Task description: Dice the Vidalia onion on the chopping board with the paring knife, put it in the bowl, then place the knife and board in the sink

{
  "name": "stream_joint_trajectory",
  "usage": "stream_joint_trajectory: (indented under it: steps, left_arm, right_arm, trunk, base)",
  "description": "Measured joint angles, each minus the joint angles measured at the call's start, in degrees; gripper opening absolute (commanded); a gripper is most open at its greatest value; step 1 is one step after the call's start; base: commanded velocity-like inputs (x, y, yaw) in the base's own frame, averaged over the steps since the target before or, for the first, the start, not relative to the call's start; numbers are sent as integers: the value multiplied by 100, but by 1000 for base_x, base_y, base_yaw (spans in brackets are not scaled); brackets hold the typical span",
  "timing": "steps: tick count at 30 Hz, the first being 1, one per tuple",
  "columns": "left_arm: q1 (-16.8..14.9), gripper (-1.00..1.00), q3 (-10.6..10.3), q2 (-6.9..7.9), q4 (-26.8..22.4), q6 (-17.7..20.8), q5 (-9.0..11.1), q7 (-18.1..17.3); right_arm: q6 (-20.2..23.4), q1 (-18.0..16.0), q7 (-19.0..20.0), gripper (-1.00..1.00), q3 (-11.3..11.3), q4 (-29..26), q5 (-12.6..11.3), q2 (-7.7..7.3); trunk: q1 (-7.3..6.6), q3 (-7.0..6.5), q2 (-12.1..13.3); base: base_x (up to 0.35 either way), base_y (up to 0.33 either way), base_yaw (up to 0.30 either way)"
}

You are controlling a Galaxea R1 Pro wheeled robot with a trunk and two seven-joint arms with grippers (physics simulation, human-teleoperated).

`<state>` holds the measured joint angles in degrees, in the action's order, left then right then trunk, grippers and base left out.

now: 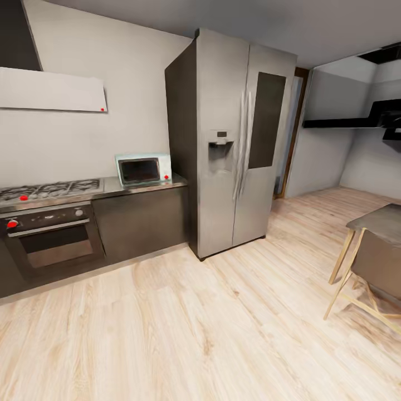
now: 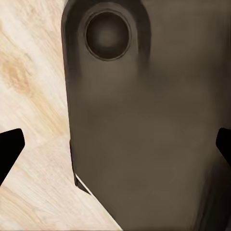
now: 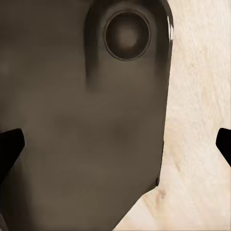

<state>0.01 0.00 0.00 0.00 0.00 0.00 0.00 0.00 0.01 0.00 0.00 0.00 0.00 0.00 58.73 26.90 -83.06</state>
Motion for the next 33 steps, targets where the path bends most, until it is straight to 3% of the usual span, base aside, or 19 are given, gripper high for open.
stream_joint_trajectory:
  steps: [2,7,12,13,14,15,18,24,33]
  left_arm:
    - [13,100,-57,64,-18,-58,59,58]
    - [11,100,27,-67,-42,29,-21,-29]
    - [7,100,177,90,-203,-58,-111,-96]
    - [10,100,287,316,-468,-902,-110,-95]
    - [9,100,289,378,-1256,-1419,-109,-91]
    - [-5,100,316,421,-1945,-1719,-108,-89]
    - [8,100,440,420,-1594,-1945,-103,-93]
    - [7,100,447,428,-1507,-1968,-106,-95]
    - [7,100,444,420,-1498,-1968,-111,-95]
  right_arm:
    - [-58,-60,-58,100,59,-66,-57,0]
    - [-206,-68,29,100,-5,-232,78,105]
    - [-354,-68,48,100,-12,-394,80,20]
    - [-2393,-65,48,100,-10,-540,79,12]
    - [-3125,-82,59,100,-5,-1321,82,5]
    - [-3194,-69,58,100,-8,-1268,80,-4]
    - [-3212,-68,49,100,-8,-1213,72,-137]
    - [-3220,-68,50,100,-3,-1216,72,-149]
    - [-3217,-68,40,100,-13,-1216,67,-149]
  trunk:
    - [0,-2,0]
    - [0,-2,0]
    - [0,-2,1]
    - [0,-1,1]
    - [0,-3,1]
    - [0,-3,1]
    - [0,-2,1]
    - [0,-2,1]
    - [0,-2,1]
  base:
    - [0,0,0]
    - [0,0,0]
    - [0,0,0]
    - [0,0,0]
    - [0,0,0]
    - [0,0,0]
    - [0,0,0]
    - [0,0,29]
    - [0,0,250]
